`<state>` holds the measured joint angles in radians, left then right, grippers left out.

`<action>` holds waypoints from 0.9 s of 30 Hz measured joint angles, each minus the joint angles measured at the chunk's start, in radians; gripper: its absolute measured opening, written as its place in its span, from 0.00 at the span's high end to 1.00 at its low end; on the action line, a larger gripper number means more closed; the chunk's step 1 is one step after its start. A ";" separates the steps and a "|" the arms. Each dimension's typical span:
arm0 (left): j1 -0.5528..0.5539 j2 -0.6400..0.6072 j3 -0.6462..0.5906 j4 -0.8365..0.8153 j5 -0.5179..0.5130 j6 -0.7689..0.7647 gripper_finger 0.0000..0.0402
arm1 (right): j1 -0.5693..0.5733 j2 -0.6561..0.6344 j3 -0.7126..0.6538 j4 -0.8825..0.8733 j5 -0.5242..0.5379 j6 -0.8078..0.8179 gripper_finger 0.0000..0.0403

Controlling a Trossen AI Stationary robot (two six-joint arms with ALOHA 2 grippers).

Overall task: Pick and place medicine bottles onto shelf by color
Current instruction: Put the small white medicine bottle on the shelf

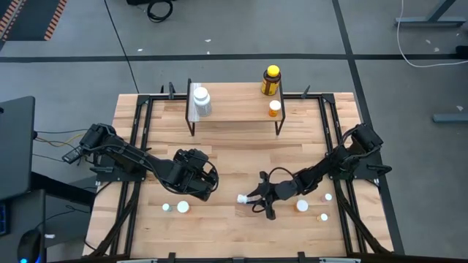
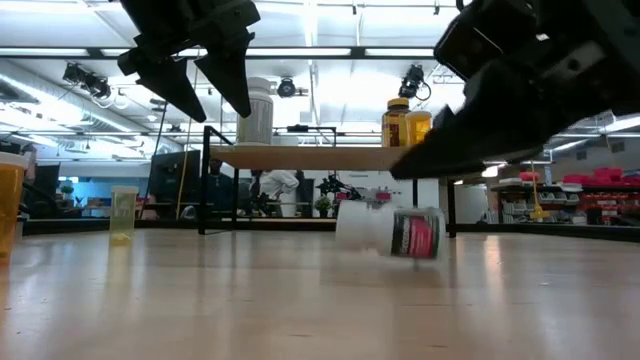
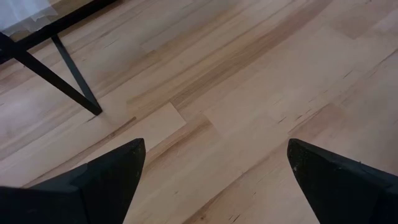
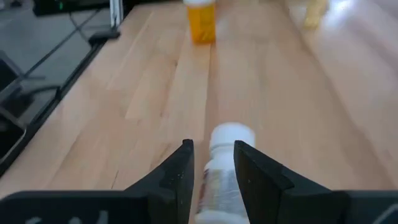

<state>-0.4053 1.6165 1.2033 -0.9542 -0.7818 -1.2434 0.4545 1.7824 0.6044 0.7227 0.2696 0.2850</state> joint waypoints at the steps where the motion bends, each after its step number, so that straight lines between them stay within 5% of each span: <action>1: 0.000 0.000 0.000 0.000 0.000 0.000 0.00 | 0.000 0.000 0.000 -0.014 -0.011 0.006 0.70; 11: 0.000 0.000 0.000 0.000 0.000 0.000 0.00 | -0.025 0.000 0.021 -0.053 -0.034 -0.003 0.47; 19: 0.000 0.000 0.000 0.000 0.000 0.000 0.00 | -0.083 0.000 0.354 -0.742 -0.110 -0.052 0.24; 27: -0.010 0.000 0.000 0.000 0.000 0.000 0.00 | -0.098 0.000 0.467 -0.916 -0.108 -0.074 0.24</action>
<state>-0.4150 1.6165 1.2034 -0.9539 -0.7818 -1.2433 0.3564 1.7821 1.0718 -0.1938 0.1621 0.2109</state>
